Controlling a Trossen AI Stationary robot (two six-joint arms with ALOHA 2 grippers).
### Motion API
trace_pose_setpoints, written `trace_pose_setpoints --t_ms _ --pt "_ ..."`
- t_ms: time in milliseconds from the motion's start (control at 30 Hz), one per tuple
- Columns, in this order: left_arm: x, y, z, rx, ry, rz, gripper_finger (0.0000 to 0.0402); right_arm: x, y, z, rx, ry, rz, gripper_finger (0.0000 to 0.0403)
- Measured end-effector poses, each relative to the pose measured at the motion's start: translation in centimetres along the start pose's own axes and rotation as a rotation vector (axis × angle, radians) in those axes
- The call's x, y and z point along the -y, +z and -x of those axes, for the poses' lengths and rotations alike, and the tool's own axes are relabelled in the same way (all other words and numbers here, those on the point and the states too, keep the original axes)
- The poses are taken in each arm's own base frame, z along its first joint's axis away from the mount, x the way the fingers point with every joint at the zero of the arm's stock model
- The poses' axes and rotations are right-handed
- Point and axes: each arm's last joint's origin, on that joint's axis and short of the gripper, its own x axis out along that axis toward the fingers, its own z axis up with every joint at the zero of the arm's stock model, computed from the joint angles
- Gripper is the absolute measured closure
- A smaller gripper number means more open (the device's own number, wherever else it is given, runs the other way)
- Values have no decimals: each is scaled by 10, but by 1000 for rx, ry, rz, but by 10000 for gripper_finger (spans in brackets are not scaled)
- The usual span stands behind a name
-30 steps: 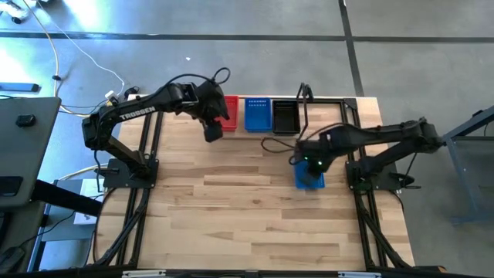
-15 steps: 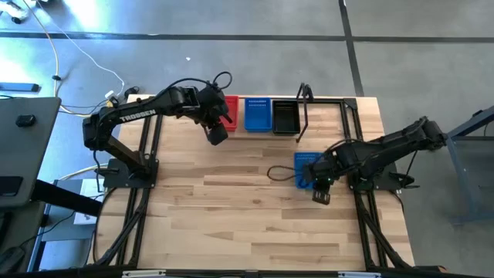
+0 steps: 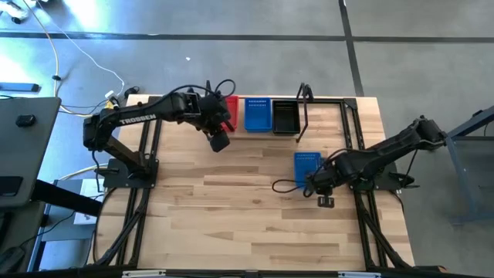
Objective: Stack baskets on shelf by color
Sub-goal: Stack the blue bin on top of the blue bins on the shelf
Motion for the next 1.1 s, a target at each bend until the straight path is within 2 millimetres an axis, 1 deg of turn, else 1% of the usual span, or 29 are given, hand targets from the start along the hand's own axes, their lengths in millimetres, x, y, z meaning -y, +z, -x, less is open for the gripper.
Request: trace_pose_setpoints --t_ms 167,300,467,600,700,767,900,1000,1100 --pt "4 -1 0 5 25 -16 200 1 -4 -15 11 25 6 320" --pt "5 -1 0 5 25 -20 200 4 -12 -26 -23 15 -24 320" --pt "5 -1 0 5 25 -20 200 5 -14 -30 -22 10 -31 323" --pt "5 -1 0 5 25 -28 200 7 -12 -32 5 12 -43 343" --pt "5 -1 0 5 26 -52 200 8 -10 -32 7 30 -76 381" --pt "5 -1 0 4 26 -67 200 9 -10 -32 -1 50 -101 396" --pt "5 -2 0 -3 27 -112 200 6 -5 -26 16 73 -156 397" --pt "5 -4 0 -31 30 -152 200 2 4 -15 59 92 -190 399" --pt "4 -6 0 -54 32 -193 200 -2 16 -1 122 112 -214 401"
